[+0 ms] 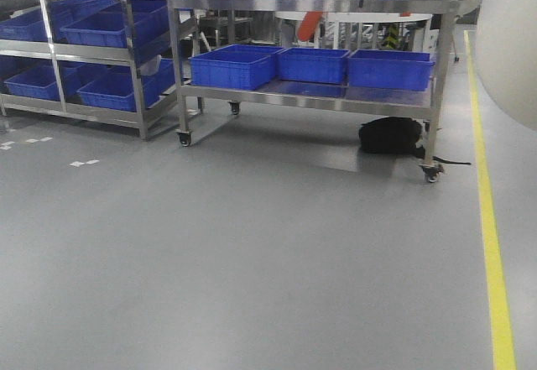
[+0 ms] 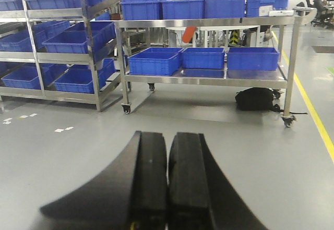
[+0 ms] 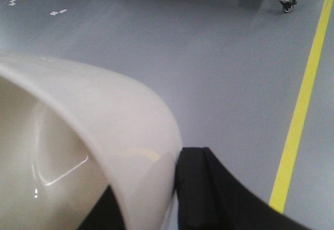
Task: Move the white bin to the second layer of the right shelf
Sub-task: 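Drive along the yellow floor line carrying the bin in the right gripper, then drive past the blue-crate racks toward the windows holding the bin, then turn toward the shelf by the windows, keeping the bin in the right gripper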
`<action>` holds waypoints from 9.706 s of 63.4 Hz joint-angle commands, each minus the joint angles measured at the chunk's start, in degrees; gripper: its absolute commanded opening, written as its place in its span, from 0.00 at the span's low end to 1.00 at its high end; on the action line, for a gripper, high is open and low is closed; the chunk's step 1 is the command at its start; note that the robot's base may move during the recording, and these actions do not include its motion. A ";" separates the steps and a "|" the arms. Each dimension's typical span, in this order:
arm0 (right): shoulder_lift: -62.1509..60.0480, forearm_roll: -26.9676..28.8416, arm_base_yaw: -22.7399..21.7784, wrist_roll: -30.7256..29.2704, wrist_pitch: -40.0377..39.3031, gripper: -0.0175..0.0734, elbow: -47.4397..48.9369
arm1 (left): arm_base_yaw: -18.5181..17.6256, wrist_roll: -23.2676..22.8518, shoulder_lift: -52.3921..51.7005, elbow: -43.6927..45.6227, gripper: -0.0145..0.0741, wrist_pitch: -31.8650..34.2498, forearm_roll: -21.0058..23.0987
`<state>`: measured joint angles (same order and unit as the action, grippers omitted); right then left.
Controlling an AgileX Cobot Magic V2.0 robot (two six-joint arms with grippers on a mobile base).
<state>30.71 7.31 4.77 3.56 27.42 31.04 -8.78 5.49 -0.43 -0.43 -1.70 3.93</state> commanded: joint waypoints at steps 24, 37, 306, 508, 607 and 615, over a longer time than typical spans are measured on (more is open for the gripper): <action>0.03 0.47 -0.38 -0.45 -5.71 0.25 1.81 | -0.19 -0.43 -0.86 -1.90 0.26 5.19 0.17; 0.03 0.47 -0.38 -0.45 -5.71 0.25 1.81 | -0.19 -0.43 -0.86 -1.90 0.26 5.19 0.17; 0.03 0.47 -0.38 -0.45 -5.66 0.25 1.81 | -0.19 -0.43 -0.86 -1.90 0.26 5.19 0.17; 0.03 0.47 -0.38 -0.45 -5.66 0.25 1.81 | -0.19 -0.43 -0.86 -1.90 0.26 5.19 0.17; 0.03 0.47 -0.38 -0.45 -5.66 0.25 1.81 | -0.19 -0.43 -0.86 -1.90 0.26 5.19 0.17; 0.03 0.47 -0.38 -0.45 -5.60 0.25 1.81 | -0.19 -0.43 -0.86 -1.90 0.26 5.19 0.17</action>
<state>30.71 7.31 4.77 3.56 27.42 31.04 -8.78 5.49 -0.43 -0.43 -1.70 3.93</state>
